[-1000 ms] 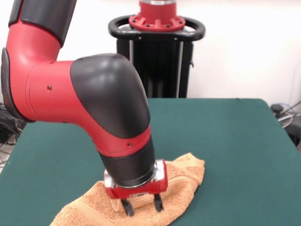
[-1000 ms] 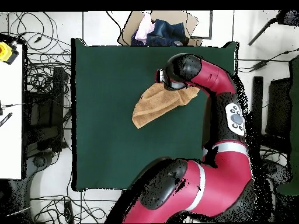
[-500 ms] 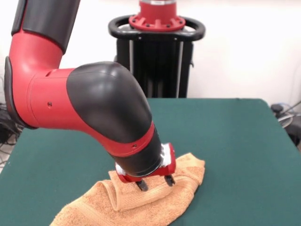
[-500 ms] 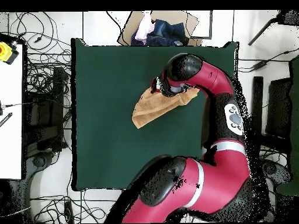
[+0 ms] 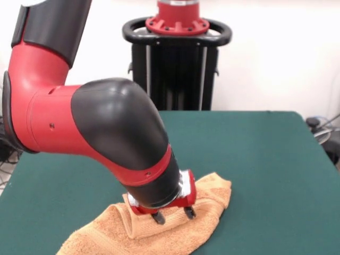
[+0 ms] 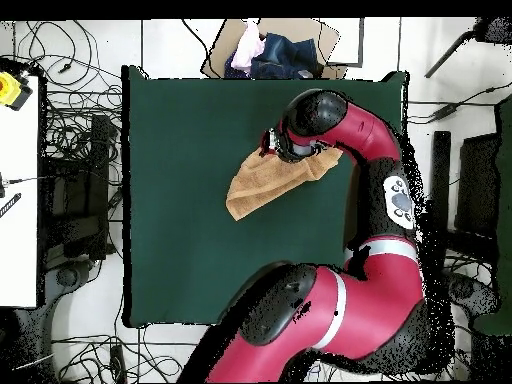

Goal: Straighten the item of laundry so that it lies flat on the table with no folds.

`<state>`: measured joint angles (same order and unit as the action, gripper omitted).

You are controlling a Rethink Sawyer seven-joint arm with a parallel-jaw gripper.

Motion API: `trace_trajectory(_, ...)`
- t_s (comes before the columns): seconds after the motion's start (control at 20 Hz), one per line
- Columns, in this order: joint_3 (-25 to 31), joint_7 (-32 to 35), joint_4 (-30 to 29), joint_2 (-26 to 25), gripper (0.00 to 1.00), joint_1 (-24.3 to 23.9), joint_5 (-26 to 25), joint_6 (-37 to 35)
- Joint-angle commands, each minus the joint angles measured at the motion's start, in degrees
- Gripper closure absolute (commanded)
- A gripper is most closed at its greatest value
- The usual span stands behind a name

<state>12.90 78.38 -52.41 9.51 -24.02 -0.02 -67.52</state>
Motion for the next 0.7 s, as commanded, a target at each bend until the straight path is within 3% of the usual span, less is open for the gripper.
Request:
trace_trajectory(0.05, -1.28, 11.10, 10.93, -13.02, 0.00, 2.64, -3.22, 8.28)
trace_trajectory(0.2, 1.95, 4.75, 25.32, -24.22, 0.00, 2.85, -5.69, 11.53)
trace_trajectory(0.3, 3.25, 2.46, 30.90, -27.73, 0.00, 3.30, -7.46, 12.21)
trace_trajectory(0.7, 5.28, 2.01, 37.17, -31.30, 0.00, 4.11, -10.14, 13.01)
